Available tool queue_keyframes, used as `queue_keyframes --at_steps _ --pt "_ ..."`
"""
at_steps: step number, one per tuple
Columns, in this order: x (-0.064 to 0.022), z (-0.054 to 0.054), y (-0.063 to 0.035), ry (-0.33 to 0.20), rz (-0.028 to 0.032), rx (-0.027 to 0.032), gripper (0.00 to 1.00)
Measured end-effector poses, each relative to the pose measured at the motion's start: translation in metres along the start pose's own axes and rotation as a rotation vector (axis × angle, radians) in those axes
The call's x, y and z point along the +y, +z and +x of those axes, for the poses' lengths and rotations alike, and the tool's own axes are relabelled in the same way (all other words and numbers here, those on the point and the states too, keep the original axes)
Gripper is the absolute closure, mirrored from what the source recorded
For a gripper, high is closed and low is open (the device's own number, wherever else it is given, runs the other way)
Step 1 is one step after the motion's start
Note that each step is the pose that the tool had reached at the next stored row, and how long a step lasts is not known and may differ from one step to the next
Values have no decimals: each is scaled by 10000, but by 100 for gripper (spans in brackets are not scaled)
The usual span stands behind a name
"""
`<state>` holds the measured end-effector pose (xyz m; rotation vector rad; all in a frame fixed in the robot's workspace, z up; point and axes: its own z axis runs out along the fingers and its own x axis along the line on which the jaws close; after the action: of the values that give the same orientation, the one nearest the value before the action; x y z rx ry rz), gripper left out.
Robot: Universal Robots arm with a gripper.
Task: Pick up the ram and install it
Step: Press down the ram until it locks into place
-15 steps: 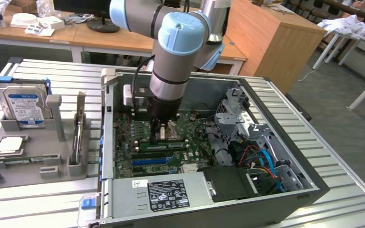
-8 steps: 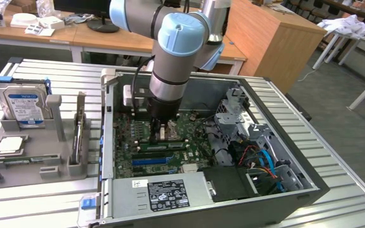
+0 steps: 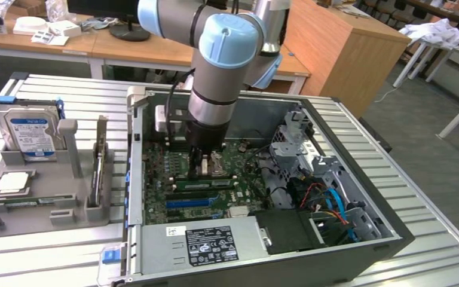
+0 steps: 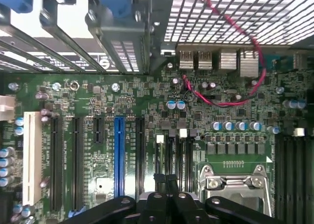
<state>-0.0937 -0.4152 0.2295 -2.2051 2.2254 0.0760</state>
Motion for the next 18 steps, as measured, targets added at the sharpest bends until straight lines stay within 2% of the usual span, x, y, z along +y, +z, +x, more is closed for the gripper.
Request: queue_keyframes --at_steps 18 --pt "13 -25 -640 2 -47 2 89"
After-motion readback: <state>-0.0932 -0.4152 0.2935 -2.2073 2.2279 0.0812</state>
